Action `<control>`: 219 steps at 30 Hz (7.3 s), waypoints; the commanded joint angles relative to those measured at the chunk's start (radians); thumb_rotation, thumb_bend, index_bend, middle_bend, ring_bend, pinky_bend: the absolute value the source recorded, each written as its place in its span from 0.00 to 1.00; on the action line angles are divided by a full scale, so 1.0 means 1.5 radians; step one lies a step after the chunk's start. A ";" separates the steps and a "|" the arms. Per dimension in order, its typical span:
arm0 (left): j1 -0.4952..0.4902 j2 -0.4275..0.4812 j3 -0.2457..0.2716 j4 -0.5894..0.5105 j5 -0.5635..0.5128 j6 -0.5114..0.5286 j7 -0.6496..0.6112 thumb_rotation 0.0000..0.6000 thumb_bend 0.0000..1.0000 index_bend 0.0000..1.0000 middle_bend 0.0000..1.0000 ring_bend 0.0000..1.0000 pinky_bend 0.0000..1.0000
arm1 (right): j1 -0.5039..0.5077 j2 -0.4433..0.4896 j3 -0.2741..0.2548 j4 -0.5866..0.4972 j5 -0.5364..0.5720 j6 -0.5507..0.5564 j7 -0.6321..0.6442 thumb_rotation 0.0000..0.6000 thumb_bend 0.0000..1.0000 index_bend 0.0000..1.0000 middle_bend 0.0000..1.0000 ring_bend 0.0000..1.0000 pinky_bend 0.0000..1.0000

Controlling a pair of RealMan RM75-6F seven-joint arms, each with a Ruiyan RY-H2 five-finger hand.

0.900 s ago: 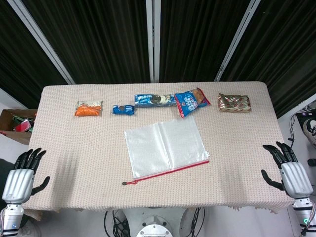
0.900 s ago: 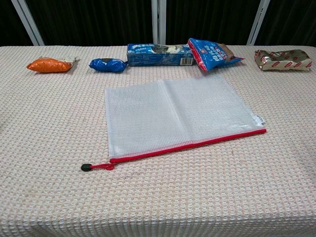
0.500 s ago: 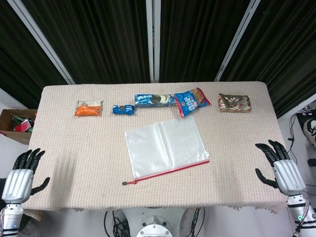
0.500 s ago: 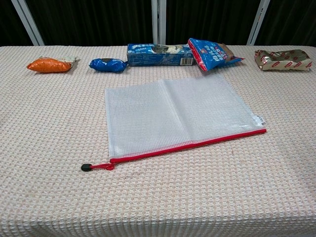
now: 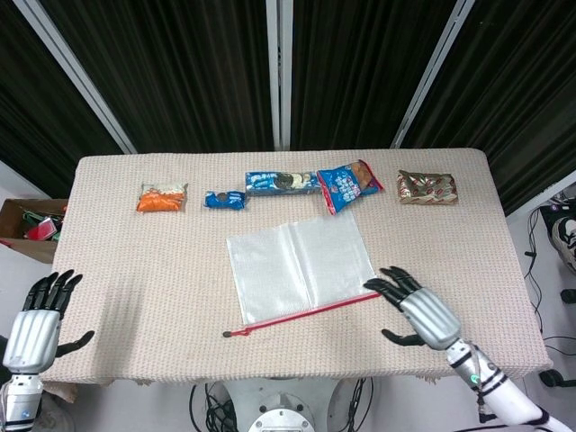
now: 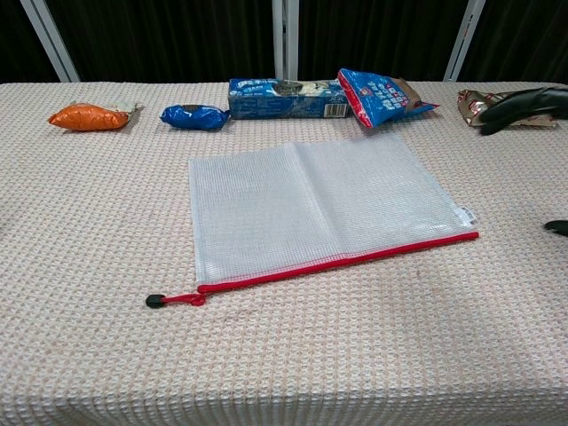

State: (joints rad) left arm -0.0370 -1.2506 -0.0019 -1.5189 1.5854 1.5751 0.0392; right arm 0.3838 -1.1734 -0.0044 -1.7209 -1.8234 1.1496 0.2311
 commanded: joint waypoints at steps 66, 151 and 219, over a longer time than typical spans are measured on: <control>-0.007 -0.031 0.006 0.069 0.006 -0.009 -0.099 1.00 0.00 0.11 0.07 0.04 0.10 | 0.418 -0.466 0.073 0.240 0.274 -0.314 -0.337 1.00 0.33 0.47 0.18 0.00 0.00; -0.406 -0.226 -0.024 0.200 0.075 -0.237 -0.630 1.00 0.17 0.38 0.12 0.05 0.11 | 0.414 -0.437 0.137 0.303 0.089 0.011 -0.174 1.00 0.55 0.98 0.26 0.00 0.00; -0.378 -0.304 -0.003 0.280 0.027 -0.161 -0.971 1.00 0.49 0.66 0.23 0.09 0.11 | 0.302 -0.540 0.088 0.427 0.073 0.172 -0.131 1.00 0.55 0.99 0.26 0.00 0.00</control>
State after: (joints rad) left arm -0.6037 -1.7069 -0.0020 -1.0934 1.6305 1.3332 -1.3988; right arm 0.8374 -1.9795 0.1288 -1.0842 -1.7106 1.4057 0.0344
